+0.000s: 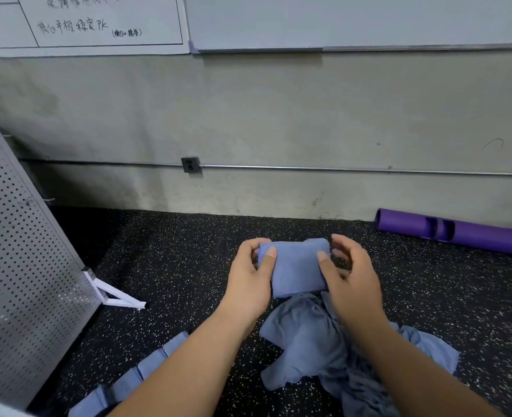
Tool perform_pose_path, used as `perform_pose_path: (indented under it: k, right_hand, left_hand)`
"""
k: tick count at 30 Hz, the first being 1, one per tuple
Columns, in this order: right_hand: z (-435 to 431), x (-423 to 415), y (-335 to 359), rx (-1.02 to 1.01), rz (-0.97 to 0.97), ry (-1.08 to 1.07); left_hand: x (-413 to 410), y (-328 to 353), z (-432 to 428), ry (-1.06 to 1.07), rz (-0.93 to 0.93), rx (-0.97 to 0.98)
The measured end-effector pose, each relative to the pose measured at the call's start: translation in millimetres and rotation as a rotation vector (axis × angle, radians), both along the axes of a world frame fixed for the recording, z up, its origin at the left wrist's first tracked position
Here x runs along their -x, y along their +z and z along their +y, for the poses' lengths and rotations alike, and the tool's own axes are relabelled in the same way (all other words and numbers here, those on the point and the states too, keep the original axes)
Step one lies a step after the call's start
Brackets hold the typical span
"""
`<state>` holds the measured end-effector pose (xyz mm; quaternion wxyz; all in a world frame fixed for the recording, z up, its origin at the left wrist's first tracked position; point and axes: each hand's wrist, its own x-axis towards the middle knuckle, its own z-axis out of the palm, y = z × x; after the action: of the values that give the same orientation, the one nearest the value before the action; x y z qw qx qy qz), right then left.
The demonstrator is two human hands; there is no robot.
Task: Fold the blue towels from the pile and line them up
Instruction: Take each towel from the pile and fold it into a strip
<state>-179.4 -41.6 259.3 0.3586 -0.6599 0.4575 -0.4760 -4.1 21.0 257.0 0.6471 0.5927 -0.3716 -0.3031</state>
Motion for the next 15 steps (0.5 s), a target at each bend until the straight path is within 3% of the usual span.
perform_pose_path:
  k: [3, 6, 11, 15]
  right_hand:
    - [-1.9, 1.1, 4.3, -0.213, -0.087, 0.142]
    - [-1.9, 2.8, -0.2, -0.196, -0.039, 0.141]
    - [-0.4, 0.6, -4.3, -0.133, -0.056, 0.081]
    - [-0.5, -4.2, -7.1, -0.238, -0.149, 0.131]
  left_hand:
    - [2.1, 2.4, 2.4, -0.061, 0.038, -0.006]
    - [3.8, 1.6, 0.8, -0.027, 0.013, -0.059]
    - [-3.8, -2.1, -1.5, -0.019, -0.32, -0.195]
    - [-10.9, -7.2, -2.3, 0.021, -0.423, -0.11]
